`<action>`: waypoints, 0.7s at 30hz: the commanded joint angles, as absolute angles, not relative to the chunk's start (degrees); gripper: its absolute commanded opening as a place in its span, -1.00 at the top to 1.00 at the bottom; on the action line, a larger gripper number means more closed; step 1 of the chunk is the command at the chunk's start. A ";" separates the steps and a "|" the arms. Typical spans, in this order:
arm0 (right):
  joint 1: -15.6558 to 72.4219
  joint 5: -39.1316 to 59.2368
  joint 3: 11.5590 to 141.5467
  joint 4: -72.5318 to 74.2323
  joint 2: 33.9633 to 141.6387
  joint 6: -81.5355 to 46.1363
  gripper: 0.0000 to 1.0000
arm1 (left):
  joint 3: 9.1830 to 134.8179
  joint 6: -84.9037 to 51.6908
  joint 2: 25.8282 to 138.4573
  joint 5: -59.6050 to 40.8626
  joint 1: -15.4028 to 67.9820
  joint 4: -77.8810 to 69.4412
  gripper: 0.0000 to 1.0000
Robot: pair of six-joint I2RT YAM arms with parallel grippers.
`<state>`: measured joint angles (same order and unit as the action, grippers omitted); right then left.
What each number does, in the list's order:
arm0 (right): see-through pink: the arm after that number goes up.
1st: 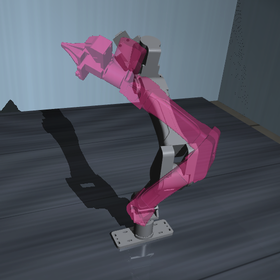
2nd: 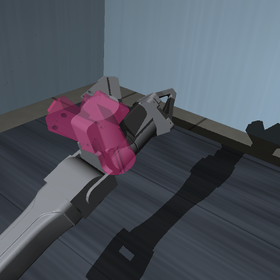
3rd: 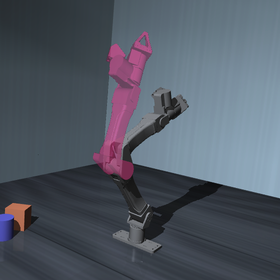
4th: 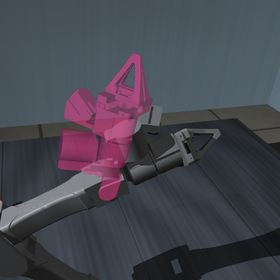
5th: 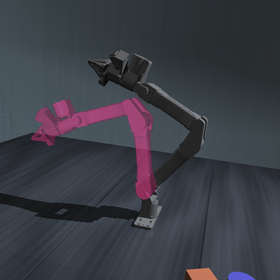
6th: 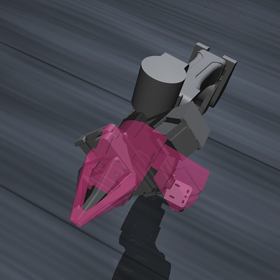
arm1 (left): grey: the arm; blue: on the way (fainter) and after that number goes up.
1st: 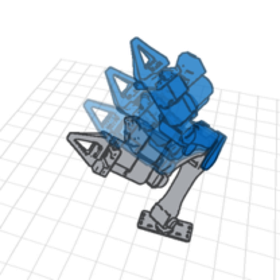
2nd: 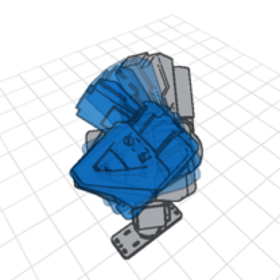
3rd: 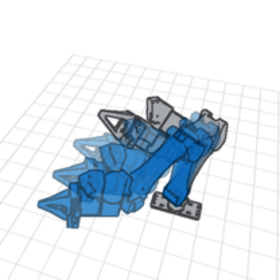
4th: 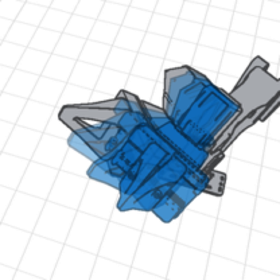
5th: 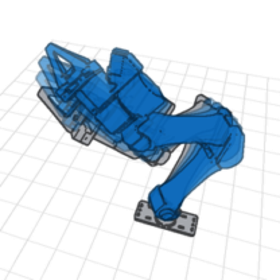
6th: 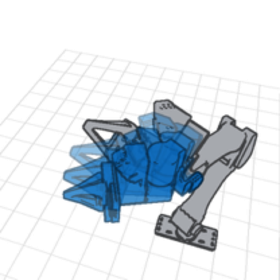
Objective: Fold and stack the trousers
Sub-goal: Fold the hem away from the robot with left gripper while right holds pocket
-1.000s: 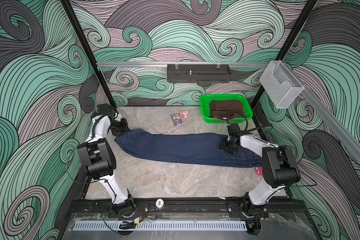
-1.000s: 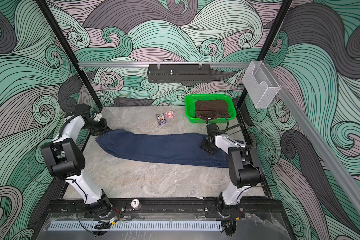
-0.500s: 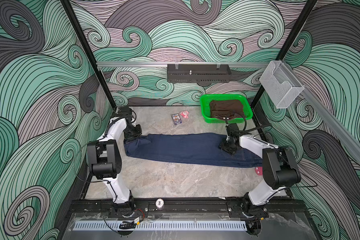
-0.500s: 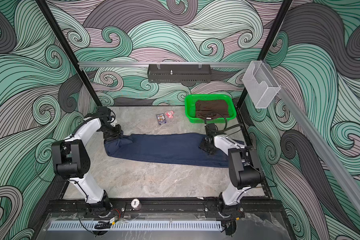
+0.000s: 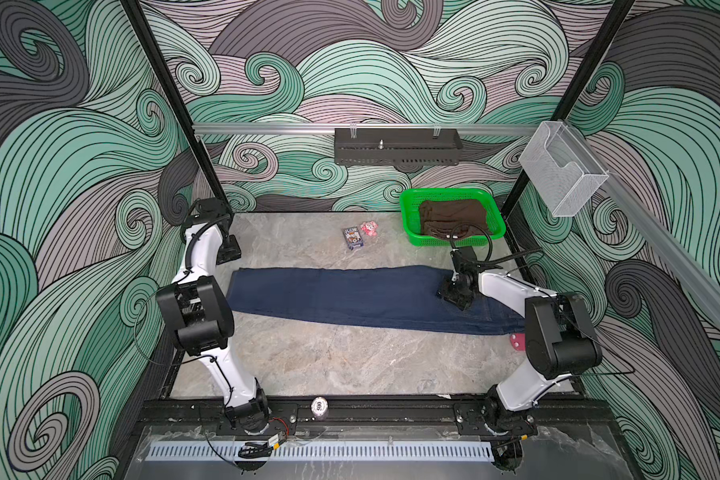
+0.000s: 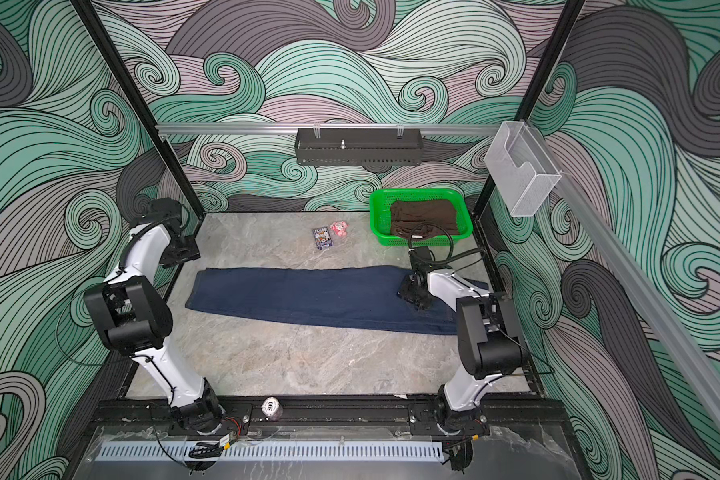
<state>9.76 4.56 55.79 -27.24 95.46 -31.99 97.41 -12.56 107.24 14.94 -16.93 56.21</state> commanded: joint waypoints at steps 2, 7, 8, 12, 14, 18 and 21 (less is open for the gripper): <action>10.08 4.49 56.59 -28.23 94.05 -32.30 -0.08 | 97.96 -12.11 107.45 12.48 -17.14 59.37 -0.23; 10.52 4.91 57.06 -27.99 94.84 -32.40 -0.08 | 98.75 -10.27 112.19 2.06 -17.13 59.09 -0.31; 10.66 5.13 57.14 -27.97 95.08 -32.48 -0.08 | 99.57 -10.70 113.79 2.38 -17.13 59.90 -0.32; 11.40 5.89 57.35 -27.96 95.13 -32.50 -0.08 | 100.68 -12.04 115.50 7.62 -17.80 60.35 -0.35; 12.07 6.64 57.45 -27.62 95.18 -32.35 -0.07 | 100.33 -12.60 114.51 8.48 -19.27 59.48 -0.35; 13.65 9.02 57.76 -25.40 95.23 -31.61 -0.07 | 100.28 -12.17 112.97 6.96 -22.35 58.16 -0.35; 15.42 9.76 59.30 -25.59 96.03 -30.86 -0.06 | 100.09 -10.60 113.50 4.66 -24.67 57.36 -0.35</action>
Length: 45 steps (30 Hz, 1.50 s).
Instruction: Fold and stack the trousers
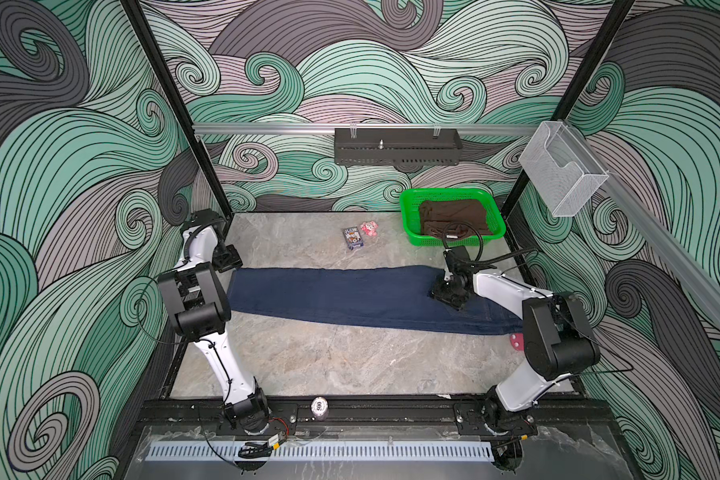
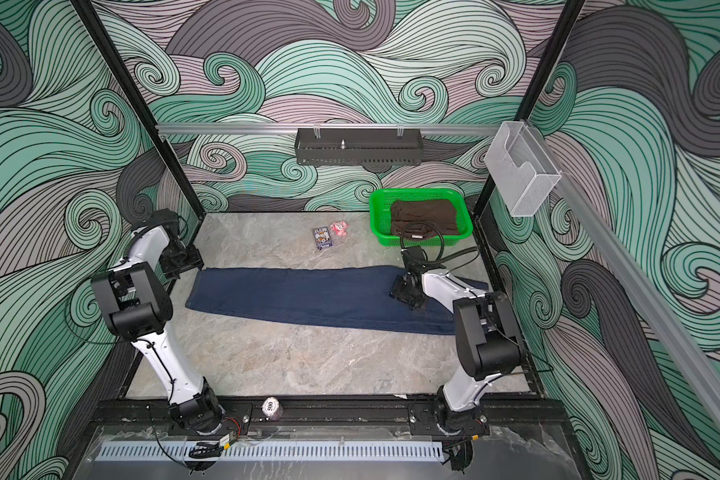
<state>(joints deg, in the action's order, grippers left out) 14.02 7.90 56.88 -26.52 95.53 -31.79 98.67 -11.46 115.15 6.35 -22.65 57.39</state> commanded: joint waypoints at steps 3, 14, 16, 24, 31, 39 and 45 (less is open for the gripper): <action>17.83 9.37 61.17 -27.37 97.11 -30.15 -0.06 | 100.70 -9.05 116.61 2.46 -26.13 57.58 -0.37; 23.39 6.27 63.02 -30.90 97.56 -30.75 -0.06 | 108.67 -7.61 129.40 -7.15 -27.16 61.50 -0.82; 24.49 6.21 63.10 -30.70 97.55 -31.23 -0.06 | 109.25 -7.25 130.80 -8.93 -27.16 61.73 -0.84; 29.20 7.21 65.79 -29.71 100.27 -33.40 -0.05 | 107.66 -5.46 132.33 -13.65 -27.07 61.46 -0.77; 29.70 7.85 66.18 -28.46 101.36 -33.89 -0.05 | 101.96 -4.84 127.30 -16.39 -27.07 59.79 -0.61; 29.97 9.31 65.79 -25.95 101.62 -35.02 -0.05 | 99.37 -4.49 125.13 -18.08 -27.09 60.57 -0.50; 30.14 10.17 64.39 -23.66 101.62 -35.30 -0.05 | 98.77 -4.04 124.06 -18.85 -27.15 60.52 -0.41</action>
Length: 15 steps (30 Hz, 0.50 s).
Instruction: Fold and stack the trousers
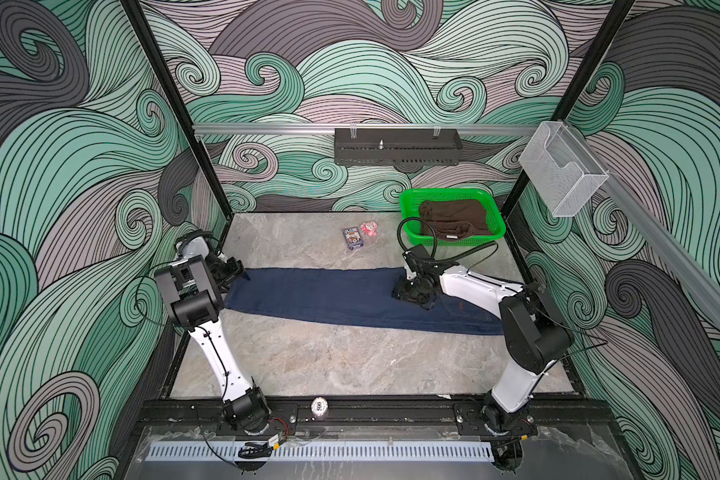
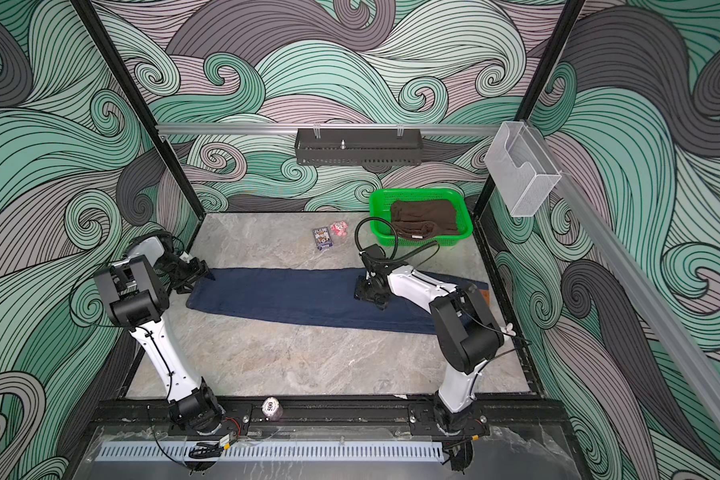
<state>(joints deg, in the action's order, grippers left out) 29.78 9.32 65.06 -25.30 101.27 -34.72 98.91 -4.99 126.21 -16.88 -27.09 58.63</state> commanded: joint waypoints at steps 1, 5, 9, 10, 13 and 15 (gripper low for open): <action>30.13 10.41 64.20 -23.27 101.68 -35.25 -0.05 | 98.87 -4.04 124.52 -19.05 -27.13 61.00 -0.38; 30.15 11.56 63.24 -21.20 102.34 -35.76 -0.05 | 98.60 -4.02 126.50 -18.93 -27.07 62.31 -0.25; 30.10 12.35 62.67 -20.88 102.92 -35.86 -0.05 | 97.65 -3.74 126.70 -17.73 -27.06 62.22 -0.07; 30.10 12.35 62.58 -20.91 103.08 -35.93 -0.05 | 97.65 -3.69 126.57 -17.67 -27.07 62.23 0.00; 30.15 12.56 62.49 -19.15 103.27 -36.04 -0.05 | 97.82 -3.58 126.07 -17.99 -26.90 62.33 0.30; 30.15 12.57 62.61 -19.12 103.36 -36.12 -0.05 | 97.83 -3.54 125.71 -18.19 -26.67 62.33 0.51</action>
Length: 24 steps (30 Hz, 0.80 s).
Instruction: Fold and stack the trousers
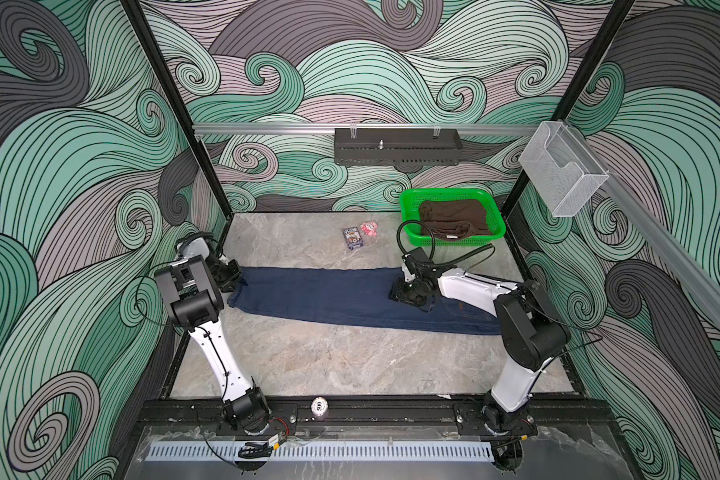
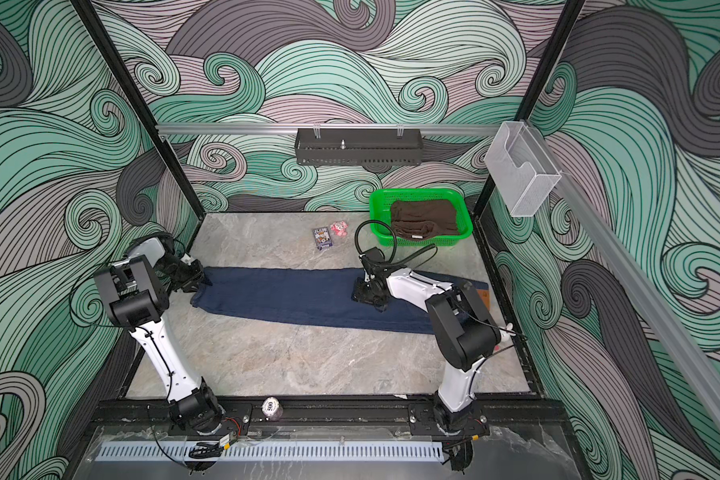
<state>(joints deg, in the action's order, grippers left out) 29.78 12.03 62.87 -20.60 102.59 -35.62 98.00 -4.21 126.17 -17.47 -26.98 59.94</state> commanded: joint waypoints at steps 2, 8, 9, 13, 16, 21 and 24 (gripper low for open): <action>30.14 12.57 62.58 -19.05 103.27 -36.21 -0.05 | 98.00 -3.52 125.27 -18.28 -26.53 62.41 0.75; 30.12 12.13 62.67 -19.69 102.28 -36.08 -0.05 | 98.17 -3.67 123.97 -17.64 -26.28 62.30 1.00; 30.10 12.01 62.67 -19.86 102.09 -36.04 -0.05 | 98.18 -3.78 123.48 -17.35 -26.35 62.14 1.00; 30.13 11.69 62.84 -20.30 101.48 -35.95 -0.05 | 98.04 -4.88 120.20 -14.63 -26.25 60.19 1.00; 30.15 11.22 63.02 -20.30 101.09 -35.86 -0.05 | 99.63 -5.89 118.17 -10.17 -26.29 59.92 1.00; 30.15 11.06 64.63 -22.98 100.78 -35.52 -0.06 | 104.43 -7.03 117.65 -1.77 -26.32 61.02 1.00; 30.15 10.84 65.86 -24.11 100.72 -35.09 -0.06 | 108.09 -7.33 119.00 2.70 -26.28 62.51 1.00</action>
<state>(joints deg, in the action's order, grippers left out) 29.78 11.97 63.81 -21.96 102.30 -35.90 104.33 -6.15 119.63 -4.91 -26.17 60.45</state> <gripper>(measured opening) 0.530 0.056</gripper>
